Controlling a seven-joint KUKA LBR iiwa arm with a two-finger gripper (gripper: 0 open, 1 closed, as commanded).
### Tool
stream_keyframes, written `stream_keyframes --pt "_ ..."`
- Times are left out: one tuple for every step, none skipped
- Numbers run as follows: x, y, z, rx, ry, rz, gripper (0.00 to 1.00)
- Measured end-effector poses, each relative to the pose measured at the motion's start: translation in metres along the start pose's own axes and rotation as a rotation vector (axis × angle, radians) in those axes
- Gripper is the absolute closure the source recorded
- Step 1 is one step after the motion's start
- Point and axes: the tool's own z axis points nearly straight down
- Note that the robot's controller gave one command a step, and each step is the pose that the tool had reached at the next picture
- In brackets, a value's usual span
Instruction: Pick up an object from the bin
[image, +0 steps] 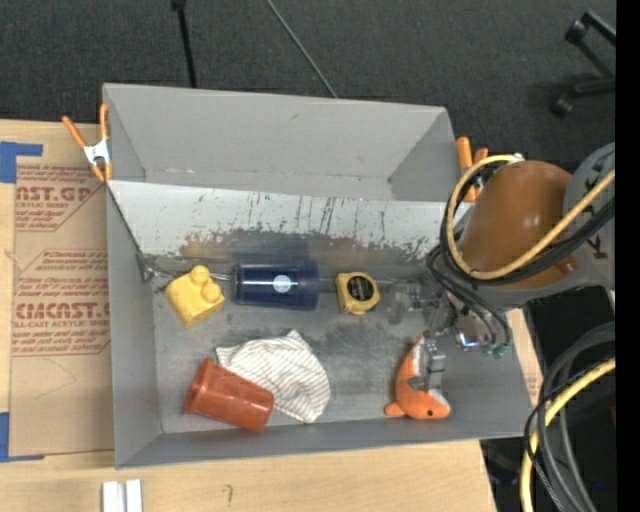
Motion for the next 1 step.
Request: stream_keyframes --pt "0.0081 0.0018 0.0563 -0.001 0.002 0.077 0.00"
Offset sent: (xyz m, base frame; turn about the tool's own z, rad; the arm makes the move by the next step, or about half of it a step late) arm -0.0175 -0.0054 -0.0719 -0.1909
